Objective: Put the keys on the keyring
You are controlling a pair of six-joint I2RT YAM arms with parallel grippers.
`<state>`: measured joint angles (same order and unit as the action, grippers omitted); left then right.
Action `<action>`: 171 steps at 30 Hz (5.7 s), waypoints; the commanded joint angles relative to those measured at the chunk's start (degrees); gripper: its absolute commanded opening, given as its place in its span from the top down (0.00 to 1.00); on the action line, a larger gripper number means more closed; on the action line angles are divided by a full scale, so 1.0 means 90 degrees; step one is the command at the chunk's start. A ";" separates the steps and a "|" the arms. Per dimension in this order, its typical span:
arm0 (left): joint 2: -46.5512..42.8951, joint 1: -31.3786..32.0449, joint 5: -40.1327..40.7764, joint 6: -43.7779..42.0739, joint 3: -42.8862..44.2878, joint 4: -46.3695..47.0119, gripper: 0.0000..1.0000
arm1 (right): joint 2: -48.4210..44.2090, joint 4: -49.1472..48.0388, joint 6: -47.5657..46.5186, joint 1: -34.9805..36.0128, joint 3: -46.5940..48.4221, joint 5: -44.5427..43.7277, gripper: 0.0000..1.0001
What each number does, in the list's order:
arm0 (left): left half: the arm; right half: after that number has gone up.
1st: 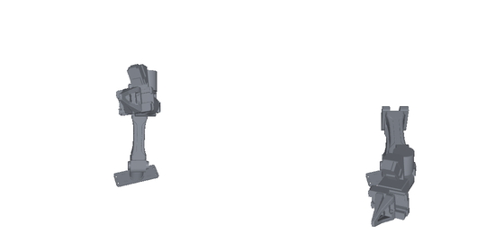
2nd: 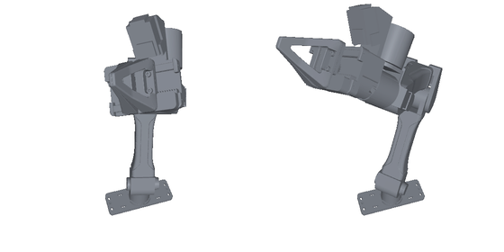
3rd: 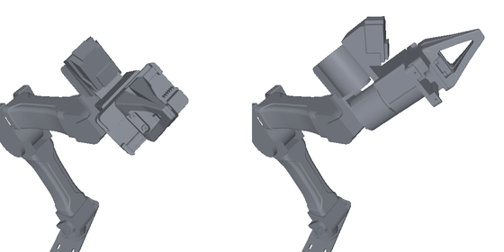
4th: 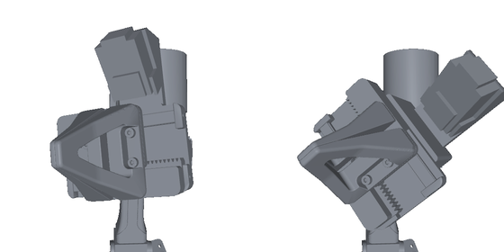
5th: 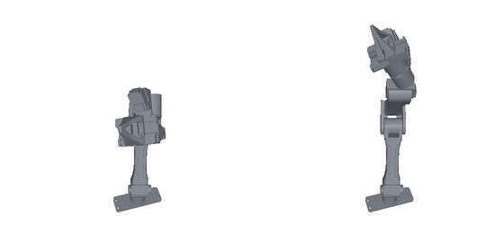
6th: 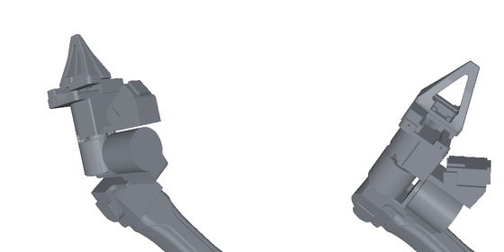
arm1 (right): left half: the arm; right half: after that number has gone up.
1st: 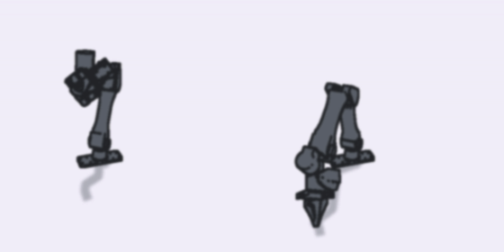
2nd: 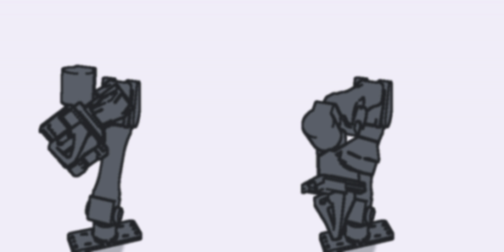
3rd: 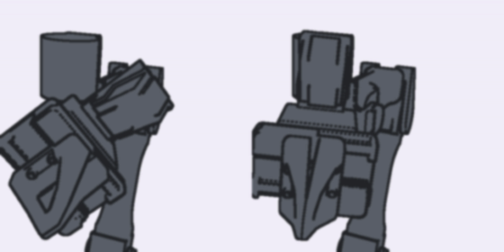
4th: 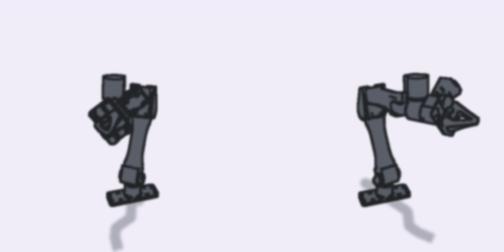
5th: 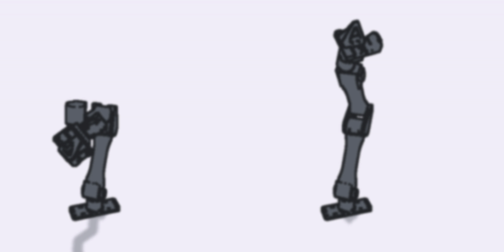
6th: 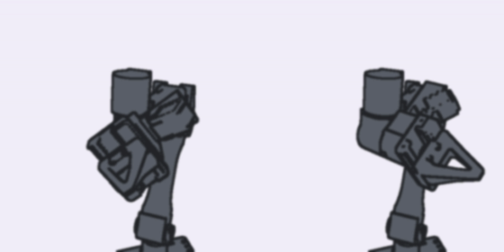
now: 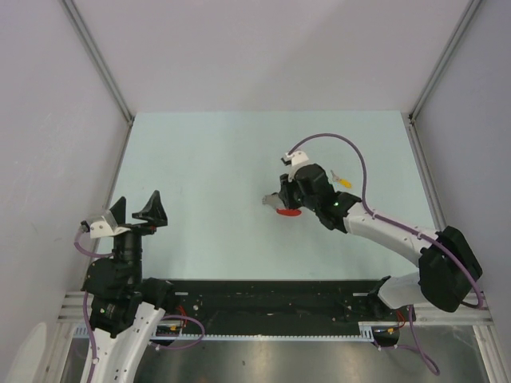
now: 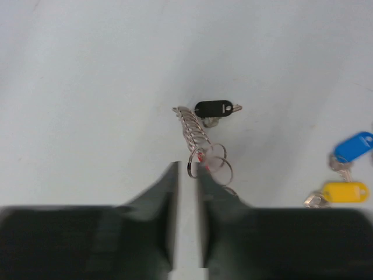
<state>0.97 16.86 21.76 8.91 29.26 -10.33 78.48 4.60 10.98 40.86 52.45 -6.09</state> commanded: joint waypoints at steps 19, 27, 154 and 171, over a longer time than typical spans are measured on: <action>0.0214 0.0011 -0.0269 -0.0179 -0.0047 0.0190 0.00 | 0.0527 0.0885 0.0380 0.1241 0.0110 -0.0398 0.38; 0.0370 0.0011 -0.0386 -0.0199 -0.0057 0.0200 0.00 | 0.1056 0.0778 0.1191 0.1932 -0.0269 0.0479 0.36; 0.2118 0.0402 -0.1685 -0.0247 0.0314 -0.0327 0.00 | 0.1476 0.0455 -0.0026 0.2315 0.0140 -0.0009 1.00; 0.2362 0.0402 -0.3002 -0.0482 0.0236 -0.0034 0.00 | 0.0070 0.0583 -0.0721 0.1486 -0.0603 0.0647 1.00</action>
<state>21.32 20.14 1.10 6.59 29.82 -13.89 83.70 11.29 8.36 55.70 46.68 -2.57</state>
